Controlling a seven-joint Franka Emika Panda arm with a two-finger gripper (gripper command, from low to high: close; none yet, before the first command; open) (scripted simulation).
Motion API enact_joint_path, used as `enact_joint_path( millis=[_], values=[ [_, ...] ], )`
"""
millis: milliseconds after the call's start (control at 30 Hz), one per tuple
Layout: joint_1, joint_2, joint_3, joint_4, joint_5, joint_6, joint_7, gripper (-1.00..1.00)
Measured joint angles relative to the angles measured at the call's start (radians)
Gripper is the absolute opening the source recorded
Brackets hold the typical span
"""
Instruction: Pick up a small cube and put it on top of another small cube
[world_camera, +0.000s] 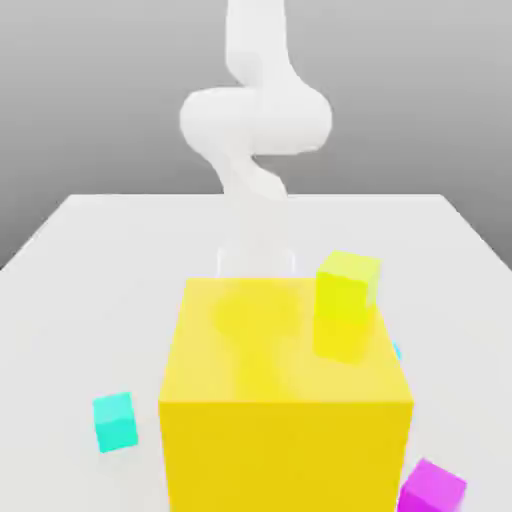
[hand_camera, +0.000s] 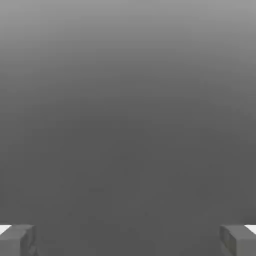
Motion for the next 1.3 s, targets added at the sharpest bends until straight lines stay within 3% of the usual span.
enact_joint_path(
  millis=[700, 1000, 1033, 1300],
  values=[
    [0.562, 0.61, 0.021, -0.603, 0.013, 0.524, -0.941, 0.0],
    [0.593, 0.926, 0.04, -0.584, 0.084, 0.784, -1.047, 0.0],
    [0.604, 0.958, 0.029, -0.579, 0.084, 0.811, -1.046, -1.0],
    [0.597, 0.941, 0.036, -0.582, 0.082, 0.795, -1.045, -1.0]
  ],
)
